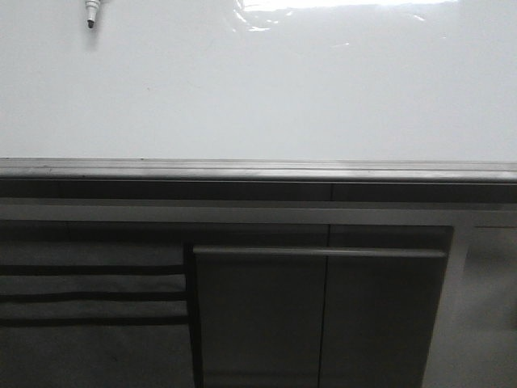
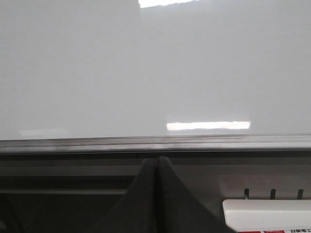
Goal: Write number 0 on whiteboard
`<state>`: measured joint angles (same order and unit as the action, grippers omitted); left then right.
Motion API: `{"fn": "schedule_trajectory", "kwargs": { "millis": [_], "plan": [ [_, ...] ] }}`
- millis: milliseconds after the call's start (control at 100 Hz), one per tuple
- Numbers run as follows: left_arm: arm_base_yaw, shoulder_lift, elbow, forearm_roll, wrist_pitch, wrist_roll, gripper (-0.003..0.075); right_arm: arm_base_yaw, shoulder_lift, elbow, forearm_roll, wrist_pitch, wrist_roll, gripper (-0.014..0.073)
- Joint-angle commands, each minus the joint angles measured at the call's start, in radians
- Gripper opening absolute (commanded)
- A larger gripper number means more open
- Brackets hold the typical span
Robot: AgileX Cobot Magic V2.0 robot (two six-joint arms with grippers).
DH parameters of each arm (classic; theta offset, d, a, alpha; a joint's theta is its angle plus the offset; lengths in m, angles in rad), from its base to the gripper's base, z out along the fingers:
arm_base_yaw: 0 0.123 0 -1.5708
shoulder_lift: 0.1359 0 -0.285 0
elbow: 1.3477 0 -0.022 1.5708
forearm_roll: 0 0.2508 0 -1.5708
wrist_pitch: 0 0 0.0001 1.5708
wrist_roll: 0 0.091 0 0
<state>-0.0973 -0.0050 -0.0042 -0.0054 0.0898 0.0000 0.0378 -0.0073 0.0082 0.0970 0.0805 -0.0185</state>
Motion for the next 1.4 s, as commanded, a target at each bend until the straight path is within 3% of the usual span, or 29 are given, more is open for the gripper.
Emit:
{"fn": "schedule_trajectory", "kwargs": {
  "millis": [0,300,480,610,750,970,1390],
  "plan": [
    [-0.001,-0.025,0.025,-0.01,-0.078,0.0,-0.002,-0.003,-0.023,0.014,-0.012,-0.081,-0.008,-0.0073],
    [-0.001,-0.025,0.023,-0.01,-0.145,0.0,-0.002,-0.003,-0.023,0.004,-0.012,-0.137,-0.008,-0.0073],
    [-0.001,-0.025,-0.039,-0.013,-0.207,0.0,-0.002,-0.003,-0.021,-0.108,-0.012,-0.036,-0.008,-0.0073],
    [-0.001,-0.015,-0.144,-0.013,-0.155,0.0,-0.002,-0.003,0.005,-0.261,-0.017,0.11,-0.008,-0.0073],
    [-0.001,0.053,-0.294,-0.013,-0.014,0.0,-0.002,-0.003,0.096,-0.422,-0.064,0.273,-0.008,-0.0073],
    [-0.001,0.217,-0.492,-0.001,0.21,0.007,-0.002,-0.003,0.277,-0.607,-0.071,0.373,-0.008,-0.0073],
    [-0.001,0.29,-0.504,-0.001,0.151,0.005,-0.0007,-0.003,0.338,-0.637,-0.075,0.412,-0.008,-0.0048]
  ]
}}
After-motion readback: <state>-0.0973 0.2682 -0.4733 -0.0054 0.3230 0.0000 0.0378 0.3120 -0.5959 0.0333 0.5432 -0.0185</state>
